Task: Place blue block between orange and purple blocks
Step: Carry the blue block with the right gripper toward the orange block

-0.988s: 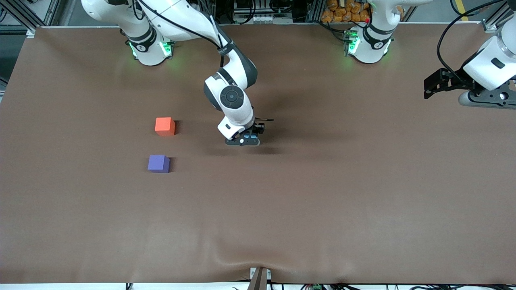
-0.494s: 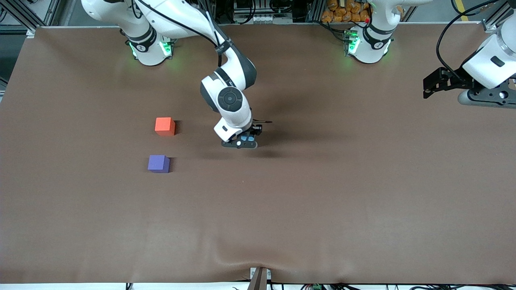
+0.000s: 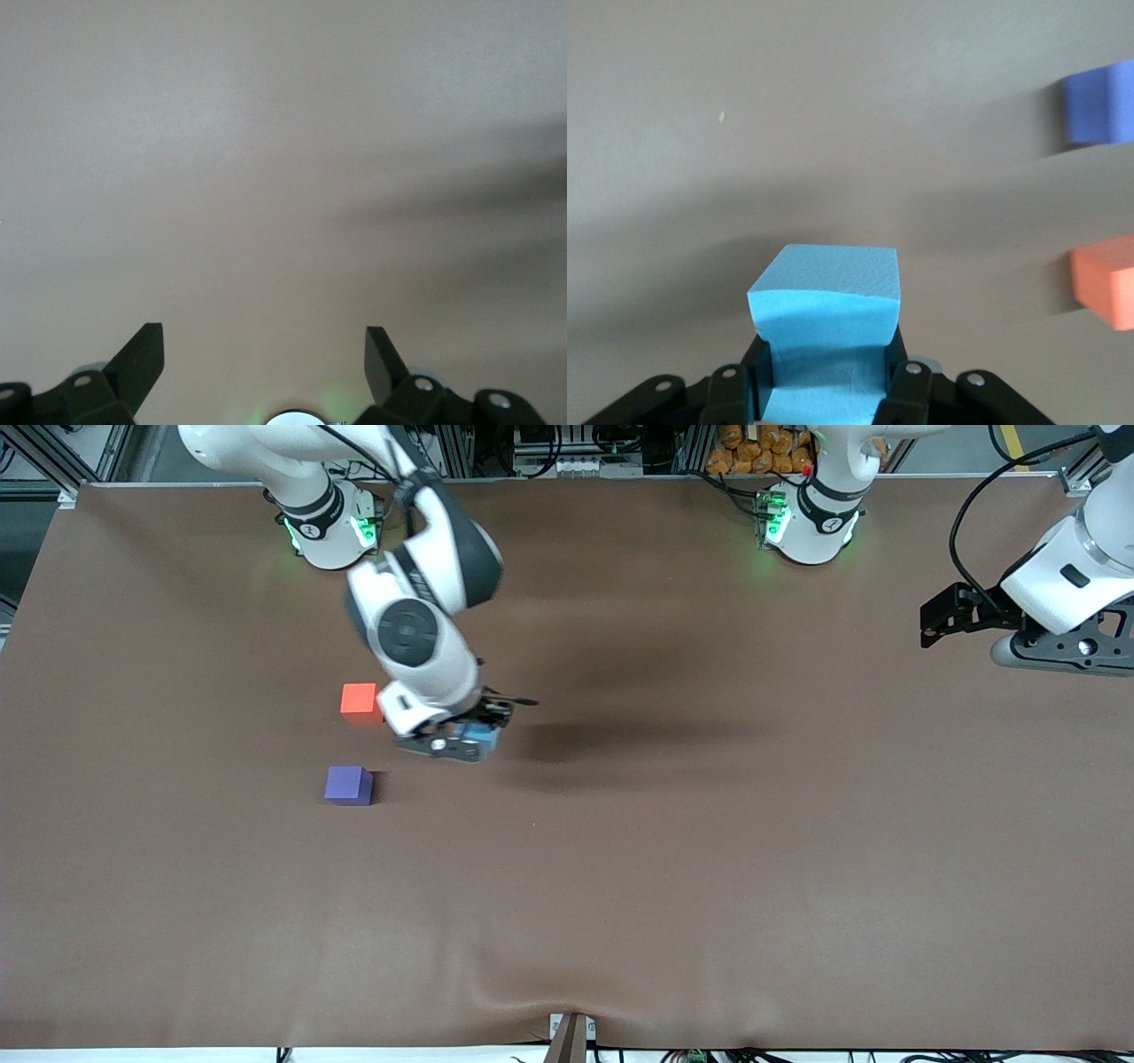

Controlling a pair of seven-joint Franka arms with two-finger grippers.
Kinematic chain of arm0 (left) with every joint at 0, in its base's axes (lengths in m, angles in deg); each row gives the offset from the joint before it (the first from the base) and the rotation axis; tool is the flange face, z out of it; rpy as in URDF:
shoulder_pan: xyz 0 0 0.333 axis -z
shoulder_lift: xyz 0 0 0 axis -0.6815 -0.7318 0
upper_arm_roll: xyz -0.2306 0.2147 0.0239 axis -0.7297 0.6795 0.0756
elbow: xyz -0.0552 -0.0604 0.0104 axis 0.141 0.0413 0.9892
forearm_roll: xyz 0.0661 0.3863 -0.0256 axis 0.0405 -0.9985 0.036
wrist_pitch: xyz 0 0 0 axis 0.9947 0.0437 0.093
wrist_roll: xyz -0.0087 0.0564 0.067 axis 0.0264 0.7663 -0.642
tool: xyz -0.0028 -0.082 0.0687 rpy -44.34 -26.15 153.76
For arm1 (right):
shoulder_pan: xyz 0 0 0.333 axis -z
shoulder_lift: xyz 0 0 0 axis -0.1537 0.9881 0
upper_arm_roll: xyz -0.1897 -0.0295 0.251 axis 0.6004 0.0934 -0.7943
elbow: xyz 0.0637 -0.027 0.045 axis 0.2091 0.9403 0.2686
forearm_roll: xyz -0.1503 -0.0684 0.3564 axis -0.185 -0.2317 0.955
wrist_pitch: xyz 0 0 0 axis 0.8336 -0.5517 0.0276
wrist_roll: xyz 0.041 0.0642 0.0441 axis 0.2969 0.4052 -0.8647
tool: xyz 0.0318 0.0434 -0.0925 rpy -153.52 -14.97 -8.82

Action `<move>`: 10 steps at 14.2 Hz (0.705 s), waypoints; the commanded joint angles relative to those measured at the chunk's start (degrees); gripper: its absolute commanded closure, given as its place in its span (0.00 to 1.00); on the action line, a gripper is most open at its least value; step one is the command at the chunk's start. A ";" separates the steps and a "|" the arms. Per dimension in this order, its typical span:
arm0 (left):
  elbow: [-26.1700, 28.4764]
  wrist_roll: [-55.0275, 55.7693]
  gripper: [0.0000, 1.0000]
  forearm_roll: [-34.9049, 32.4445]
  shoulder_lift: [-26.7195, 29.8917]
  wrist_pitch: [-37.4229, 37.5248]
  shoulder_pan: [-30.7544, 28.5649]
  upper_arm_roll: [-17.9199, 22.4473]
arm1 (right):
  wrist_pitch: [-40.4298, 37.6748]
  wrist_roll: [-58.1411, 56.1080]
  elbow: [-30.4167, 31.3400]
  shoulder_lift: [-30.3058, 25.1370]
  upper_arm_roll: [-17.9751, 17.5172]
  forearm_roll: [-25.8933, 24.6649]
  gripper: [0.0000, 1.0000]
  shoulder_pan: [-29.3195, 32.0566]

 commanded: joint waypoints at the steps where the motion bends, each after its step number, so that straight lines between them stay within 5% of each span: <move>1: -0.94 -0.54 0.00 0.08 -0.34 -0.10 -0.03 -0.03 | -0.38 -7.76 5.18 -5.27 -0.18 -0.45 1.00 5.19; 10: -0.95 -0.54 0.00 0.08 -0.78 -0.10 -0.03 -0.03 | 6.63 -28.88 22.39 -11.87 -0.09 -0.45 1.00 18.74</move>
